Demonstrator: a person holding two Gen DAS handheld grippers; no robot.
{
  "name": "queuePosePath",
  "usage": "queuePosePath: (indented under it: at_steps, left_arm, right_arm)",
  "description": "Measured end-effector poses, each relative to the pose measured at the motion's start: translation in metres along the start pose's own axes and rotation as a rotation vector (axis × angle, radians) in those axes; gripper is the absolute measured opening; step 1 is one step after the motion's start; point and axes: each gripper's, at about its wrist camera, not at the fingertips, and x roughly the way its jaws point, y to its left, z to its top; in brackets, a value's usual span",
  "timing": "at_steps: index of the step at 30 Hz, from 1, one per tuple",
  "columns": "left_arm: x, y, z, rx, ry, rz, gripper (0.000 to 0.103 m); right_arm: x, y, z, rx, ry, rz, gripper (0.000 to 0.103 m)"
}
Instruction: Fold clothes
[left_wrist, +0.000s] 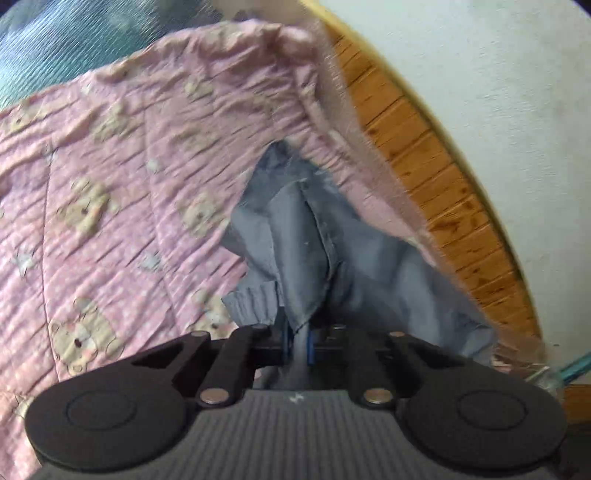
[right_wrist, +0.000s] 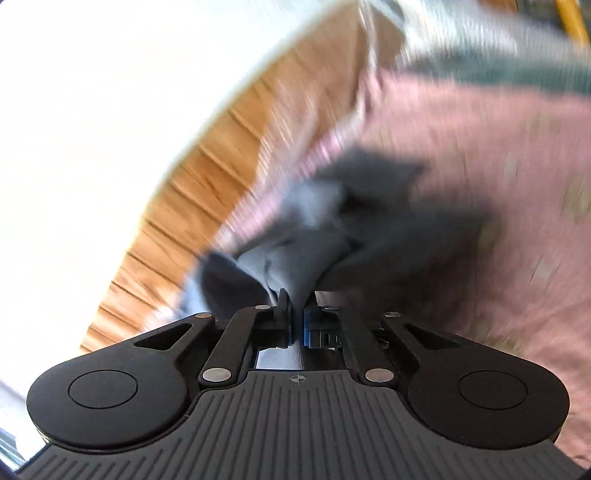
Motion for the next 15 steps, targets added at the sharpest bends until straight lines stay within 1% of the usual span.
queuePosePath:
  at_steps: [2,4,5,7,8,9,10,11,12,13,15]
  left_arm:
    - [-0.038,-0.017,0.011,0.06,-0.036,-0.084,0.008]
    - [-0.076,-0.035,0.024,0.099,-0.08,-0.173,0.008]
    - [-0.096,-0.044,0.032,0.116,-0.111,-0.23,0.008]
    - [-0.128,-0.073,0.057,0.147,-0.187,-0.356,0.008]
    - [-0.141,-0.087,0.069,0.166,-0.221,-0.405,0.008]
    - [-0.147,-0.103,0.083,0.182,-0.247,-0.426,0.008]
    - [-0.151,-0.119,0.096,0.198,-0.271,-0.44,0.008]
    - [-0.147,-0.131,0.112,0.192,-0.273,-0.425,0.009]
    - [-0.14,-0.141,0.129,0.181,-0.268,-0.402,0.009]
    - [-0.122,-0.147,0.145,0.162,-0.261,-0.353,0.009]
    - [-0.08,-0.156,0.177,0.122,-0.243,-0.239,0.01]
  right_arm:
    - [-0.033,0.021,0.021,-0.046,-0.067,0.006,0.002]
    - [-0.065,0.043,0.041,-0.092,-0.135,0.013,0.002]
    - [-0.081,0.054,0.051,-0.115,-0.169,0.016,0.002]
    - [-0.114,0.075,0.072,-0.161,-0.236,0.022,0.002]
    - [-0.13,0.086,0.082,-0.184,-0.27,0.025,0.002]
    - [-0.147,0.097,0.092,-0.207,-0.304,0.028,0.002]
    - [-0.163,0.107,0.103,-0.23,-0.337,0.032,0.002]
    - [-0.179,0.118,0.113,-0.253,-0.371,0.035,0.002]
    - [-0.18,0.132,0.124,-0.282,-0.386,0.032,0.002]
    - [-0.159,0.151,0.136,-0.314,-0.371,0.023,0.002]
    - [-0.102,0.189,0.158,-0.372,-0.316,0.007,0.002]
